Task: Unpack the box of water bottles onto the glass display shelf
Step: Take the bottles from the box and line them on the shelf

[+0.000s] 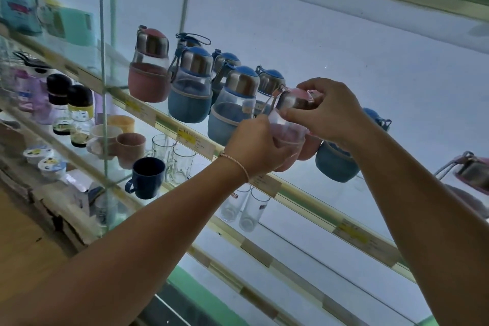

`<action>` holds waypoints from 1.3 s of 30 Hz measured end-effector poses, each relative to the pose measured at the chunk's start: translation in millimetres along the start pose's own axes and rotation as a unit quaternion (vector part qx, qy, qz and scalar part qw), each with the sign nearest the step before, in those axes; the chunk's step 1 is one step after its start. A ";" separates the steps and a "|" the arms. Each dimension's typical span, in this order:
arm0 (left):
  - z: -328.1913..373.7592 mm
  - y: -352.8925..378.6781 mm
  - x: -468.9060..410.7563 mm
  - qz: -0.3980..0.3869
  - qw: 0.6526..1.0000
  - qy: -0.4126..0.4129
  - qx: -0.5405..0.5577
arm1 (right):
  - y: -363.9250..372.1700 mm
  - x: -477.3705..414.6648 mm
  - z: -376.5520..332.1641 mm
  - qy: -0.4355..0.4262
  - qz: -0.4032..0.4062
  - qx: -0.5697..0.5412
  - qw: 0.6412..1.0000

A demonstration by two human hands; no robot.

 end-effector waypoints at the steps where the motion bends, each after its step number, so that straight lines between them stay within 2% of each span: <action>1: 1.6 0.2 0.8 0.006 1.000 0.001 0.002 | -0.8 0.8 0.7 -0.002 0.000 0.002 1.000; 12: 34.6 23.2 17.1 0.016 1.000 0.009 -0.016 | -28.8 36.6 28.6 -0.001 0.000 -0.047 0.999; 21: 83.8 76.2 36.7 0.000 1.000 0.024 0.005 | -72.7 84.9 78.7 0.033 -0.002 -0.056 0.998; 28: 128.6 117.9 49.0 -0.015 0.998 0.058 0.000 | -103.7 116.6 122.8 0.069 0.015 -0.032 0.997; 39: 167.0 156.4 56.5 -0.066 0.996 0.059 0.024 | -143.6 138.4 161.2 0.082 0.001 0.062 0.995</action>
Point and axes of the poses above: each hand's wrist, its own x-axis away from the middle knuckle, its own y-axis out of the palm, z = x × y, the point moved 1 cm from there along -x, towards the middle knuckle, and after that the axes turned 10 degrees about x, right-handed, at the moved point
